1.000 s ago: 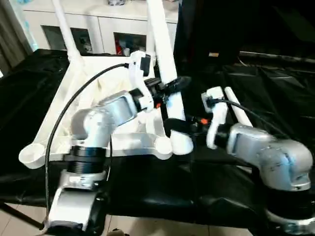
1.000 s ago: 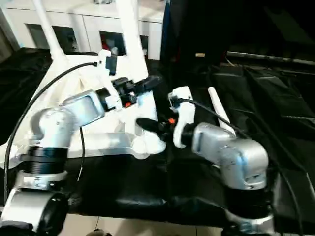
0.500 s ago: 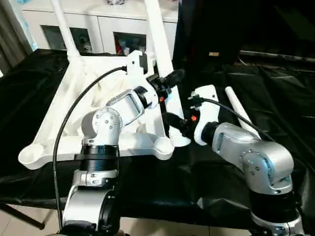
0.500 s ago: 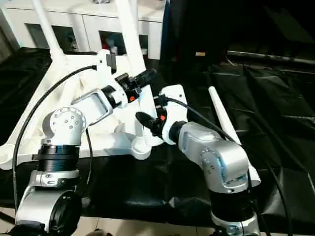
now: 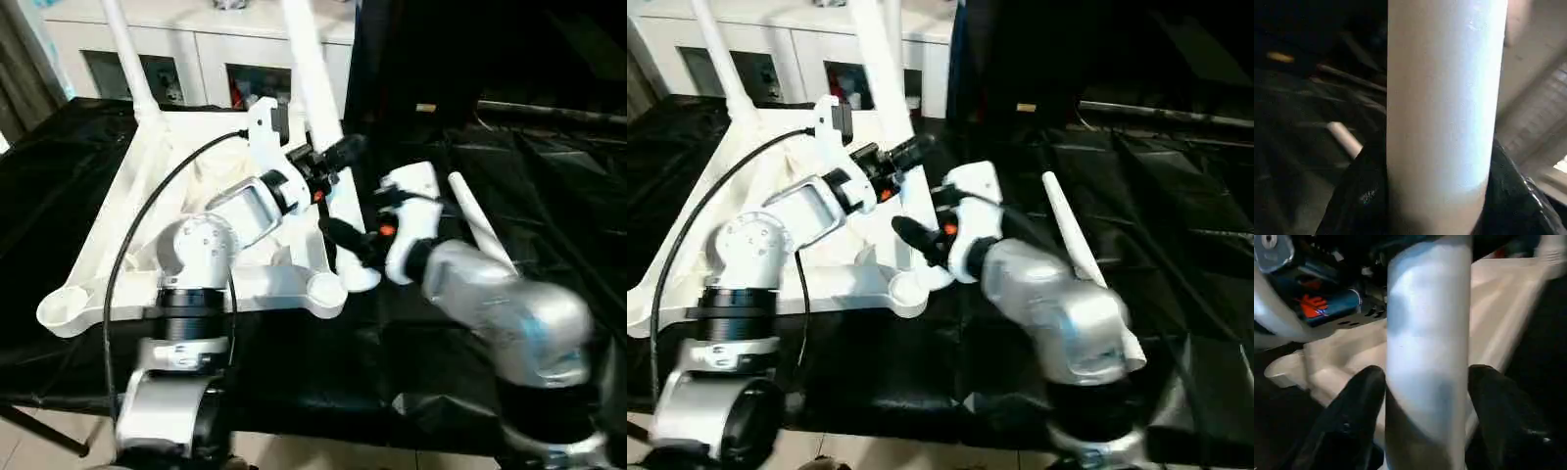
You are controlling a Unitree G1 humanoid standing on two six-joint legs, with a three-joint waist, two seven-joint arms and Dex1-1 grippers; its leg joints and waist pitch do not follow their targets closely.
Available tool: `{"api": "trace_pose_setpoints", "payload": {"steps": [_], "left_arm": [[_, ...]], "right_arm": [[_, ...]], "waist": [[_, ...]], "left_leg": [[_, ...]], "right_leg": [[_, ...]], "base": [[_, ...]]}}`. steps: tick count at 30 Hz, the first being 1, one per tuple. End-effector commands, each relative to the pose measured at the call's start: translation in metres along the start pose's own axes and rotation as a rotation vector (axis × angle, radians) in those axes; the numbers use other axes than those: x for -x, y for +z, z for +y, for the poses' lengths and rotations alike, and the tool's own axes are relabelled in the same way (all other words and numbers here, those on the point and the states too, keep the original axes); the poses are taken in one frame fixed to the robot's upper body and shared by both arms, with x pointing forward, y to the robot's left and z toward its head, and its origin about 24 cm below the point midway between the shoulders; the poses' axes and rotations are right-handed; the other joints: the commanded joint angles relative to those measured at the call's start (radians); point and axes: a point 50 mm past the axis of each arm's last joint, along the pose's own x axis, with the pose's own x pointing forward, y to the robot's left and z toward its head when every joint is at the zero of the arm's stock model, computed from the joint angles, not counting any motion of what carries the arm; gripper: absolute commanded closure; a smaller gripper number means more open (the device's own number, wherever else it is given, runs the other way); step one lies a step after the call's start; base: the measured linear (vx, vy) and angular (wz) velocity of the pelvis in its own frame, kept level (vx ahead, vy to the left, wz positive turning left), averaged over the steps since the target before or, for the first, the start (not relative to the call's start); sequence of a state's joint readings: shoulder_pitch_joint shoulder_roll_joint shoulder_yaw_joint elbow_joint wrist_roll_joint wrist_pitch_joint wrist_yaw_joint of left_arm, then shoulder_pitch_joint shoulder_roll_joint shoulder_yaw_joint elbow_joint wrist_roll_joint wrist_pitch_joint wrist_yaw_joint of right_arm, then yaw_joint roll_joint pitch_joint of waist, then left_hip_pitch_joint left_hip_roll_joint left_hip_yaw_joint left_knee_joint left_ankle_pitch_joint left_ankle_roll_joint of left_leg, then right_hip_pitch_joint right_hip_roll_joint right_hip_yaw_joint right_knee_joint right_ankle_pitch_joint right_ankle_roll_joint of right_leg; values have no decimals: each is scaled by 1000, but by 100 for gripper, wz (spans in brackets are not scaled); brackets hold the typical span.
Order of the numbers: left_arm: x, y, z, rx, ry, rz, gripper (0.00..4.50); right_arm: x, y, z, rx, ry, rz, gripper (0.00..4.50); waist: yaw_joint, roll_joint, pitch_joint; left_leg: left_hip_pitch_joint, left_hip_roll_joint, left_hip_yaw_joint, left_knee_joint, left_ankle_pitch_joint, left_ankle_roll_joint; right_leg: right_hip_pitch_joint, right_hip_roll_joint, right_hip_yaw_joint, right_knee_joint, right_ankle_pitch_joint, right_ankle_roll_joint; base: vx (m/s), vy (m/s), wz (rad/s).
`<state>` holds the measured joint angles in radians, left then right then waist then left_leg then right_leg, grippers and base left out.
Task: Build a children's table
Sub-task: Pick table leg
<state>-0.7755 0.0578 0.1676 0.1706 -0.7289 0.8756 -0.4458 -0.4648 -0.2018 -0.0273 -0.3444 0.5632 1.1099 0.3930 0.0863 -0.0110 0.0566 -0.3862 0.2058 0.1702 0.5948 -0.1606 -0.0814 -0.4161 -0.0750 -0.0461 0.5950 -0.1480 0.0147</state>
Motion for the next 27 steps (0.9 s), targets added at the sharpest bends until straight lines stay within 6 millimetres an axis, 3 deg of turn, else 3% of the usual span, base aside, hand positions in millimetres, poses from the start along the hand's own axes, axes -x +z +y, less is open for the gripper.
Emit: {"api": "trace_pose_setpoints", "payload": {"steps": [1, 4, 7, 8, 10, 18, 21, 22, 25, 27], "left_arm": [[1, 0, -14, -19, -137, 43, 262], [4, 4, -19, -8, -218, 58, 262], [10, 8, -28, 4, -327, 54, 262], [12, 9, -30, 5, -358, 50, 262], [13, 10, -31, 4, -379, 49, 262], [13, 8, -29, 0, -370, 58, 262], [12, 7, -27, -17, -345, 64, 262], [8, 5, -20, -11, -261, 80, 206], [4, 1, -12, -48, -157, 101, 178], [-1, -1, -3, -134, -21, 86, 162]], "right_arm": [[9, 3, 3, -19, 104, 40, 133], [15, 0, -4, -108, 121, 105, 133], [18, 1, -5, -144, 141, 116, 133], [18, 1, -5, -157, 155, 118, 133], [19, 1, -5, -170, 167, 121, 169], [16, -2, -4, -167, 158, 143, 229], [15, -2, -5, -144, 130, 133, 246], [13, -2, -6, -116, 91, 119, 249], [10, -1, -7, -102, 39, 87, 254], [5, 0, -6, -57, -17, 63, 255]], "waist": [[-2, 7, -77], [-3, 3, -74], [-1, 4, -73], [-2, 0, -74], [-1, 2, -73], [3, 3, -74], [3, 5, -75], [3, 4, -76], [1, 3, -76], [-1, 3, -75]], "left_leg": [[19, 1, 2, -67, -218, -42], [19, 0, 4, -66, -217, -41], [19, 1, 4, -67, -228, -48], [20, 1, 4, -67, -228, -49], [20, 2, 3, -68, -223, -51], [20, 4, 2, -71, -218, -65], [20, 4, 2, -70, -210, -68], [19, 5, 2, -70, -203, -72], [22, 4, 3, -70, -208, -78], [17, 2, 2, -72, -212, -80]], "right_leg": [[54, -34, 25, -66, -257, -105], [54, -35, 26, -66, -272, -125], [52, -39, 25, -72, -332, -116], [52, -39, 25, -73, -343, -111], [50, -39, 25, -73, -347, -106], [51, -39, 25, -72, -339, -94], [51, -39, 26, -71, -328, -92], [51, -39, 26, -68, -312, -92], [49, -38, 27, -71, -328, -82], [52, -39, 26, -74, -346, -64]], "base": [[0, 0, 0], [0, 0, 0], [0, 0, 0], [0, 0, 0], [0, 0, 0], [0, 0, 0], [0, 0, 0], [0, 0, 0], [0, 0, 0], [0, 0, 0]]}}
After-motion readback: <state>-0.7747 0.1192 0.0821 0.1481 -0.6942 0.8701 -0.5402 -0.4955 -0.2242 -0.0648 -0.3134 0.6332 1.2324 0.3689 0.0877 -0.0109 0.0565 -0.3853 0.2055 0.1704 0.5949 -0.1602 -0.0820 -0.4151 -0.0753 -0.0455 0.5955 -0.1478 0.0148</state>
